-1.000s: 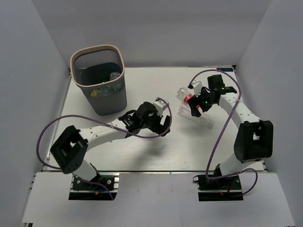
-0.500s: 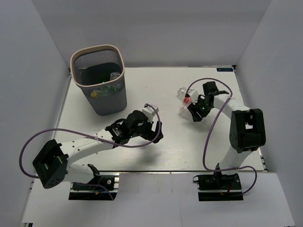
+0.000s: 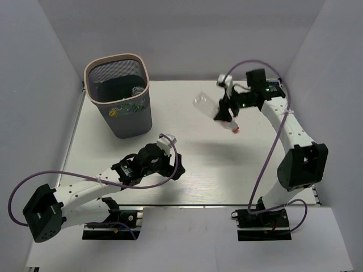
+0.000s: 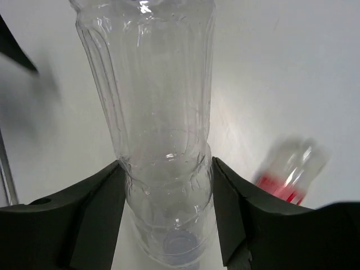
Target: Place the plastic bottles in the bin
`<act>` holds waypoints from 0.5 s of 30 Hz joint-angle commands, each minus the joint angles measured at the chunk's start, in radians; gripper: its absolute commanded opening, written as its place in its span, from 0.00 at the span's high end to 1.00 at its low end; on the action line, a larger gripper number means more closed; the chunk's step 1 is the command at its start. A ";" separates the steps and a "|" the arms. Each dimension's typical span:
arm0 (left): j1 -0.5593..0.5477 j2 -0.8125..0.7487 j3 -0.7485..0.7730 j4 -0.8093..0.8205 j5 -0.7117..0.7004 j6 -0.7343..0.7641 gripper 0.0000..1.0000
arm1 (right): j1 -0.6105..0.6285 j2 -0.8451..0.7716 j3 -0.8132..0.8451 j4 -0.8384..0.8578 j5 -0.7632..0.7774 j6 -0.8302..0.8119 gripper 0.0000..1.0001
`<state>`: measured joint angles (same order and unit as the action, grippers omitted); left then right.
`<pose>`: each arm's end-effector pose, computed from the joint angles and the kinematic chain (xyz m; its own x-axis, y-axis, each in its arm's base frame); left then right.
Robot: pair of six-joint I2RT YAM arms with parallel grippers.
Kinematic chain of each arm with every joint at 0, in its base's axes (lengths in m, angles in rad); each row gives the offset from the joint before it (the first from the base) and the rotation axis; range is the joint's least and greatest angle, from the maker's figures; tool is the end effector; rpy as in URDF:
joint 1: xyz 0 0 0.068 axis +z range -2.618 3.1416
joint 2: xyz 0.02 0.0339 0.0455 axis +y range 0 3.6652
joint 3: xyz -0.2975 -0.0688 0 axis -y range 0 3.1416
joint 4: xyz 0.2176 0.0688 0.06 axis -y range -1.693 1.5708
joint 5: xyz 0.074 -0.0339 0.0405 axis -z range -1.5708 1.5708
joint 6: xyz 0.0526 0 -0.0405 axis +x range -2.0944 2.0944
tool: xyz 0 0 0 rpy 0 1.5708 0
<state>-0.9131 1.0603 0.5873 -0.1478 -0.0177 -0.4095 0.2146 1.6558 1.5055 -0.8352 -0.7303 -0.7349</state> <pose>0.1222 -0.1566 0.2537 -0.6377 0.1744 -0.7503 0.5762 0.7544 -0.3144 0.3168 0.1050 0.3423 -0.2564 -0.5671 -0.7827 -0.9309 0.3628 0.0421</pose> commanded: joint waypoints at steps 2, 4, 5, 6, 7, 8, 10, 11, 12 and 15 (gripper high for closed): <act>-0.004 -0.057 -0.032 0.010 -0.027 -0.026 0.00 | 0.094 -0.071 0.185 0.444 -0.276 0.317 0.79; -0.004 -0.066 -0.043 0.010 -0.027 -0.026 0.00 | 0.139 -0.051 0.214 0.603 -0.245 0.541 0.79; -0.004 -0.066 -0.043 0.010 -0.027 -0.026 0.00 | 0.170 -0.028 0.225 0.809 -0.227 0.628 0.79; -0.004 -0.066 -0.043 0.019 -0.027 -0.026 0.00 | 0.204 0.005 0.240 0.874 -0.210 0.666 0.79; -0.004 -0.066 -0.043 0.019 -0.027 -0.026 0.00 | 0.219 0.027 0.293 0.913 -0.152 0.760 0.79; -0.004 -0.066 -0.052 0.019 -0.027 -0.026 0.00 | 0.248 0.104 0.361 1.011 -0.137 0.781 0.77; -0.004 -0.066 -0.052 0.031 -0.027 -0.026 0.00 | 0.296 0.162 0.475 1.083 -0.089 0.859 0.77; -0.004 -0.066 -0.061 0.042 -0.027 -0.026 0.00 | 0.333 0.188 0.586 1.141 -0.081 0.879 0.77; -0.004 -0.054 -0.061 0.053 -0.016 -0.026 0.00 | 0.345 0.272 0.625 1.185 -0.064 0.896 0.77; -0.004 -0.045 -0.061 0.053 -0.016 -0.035 0.00 | 0.405 0.405 0.791 1.304 -0.011 0.942 0.76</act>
<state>-0.9131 1.0191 0.5354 -0.1261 -0.0330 -0.4313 0.5716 1.9804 2.1799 0.2115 -0.8097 0.0734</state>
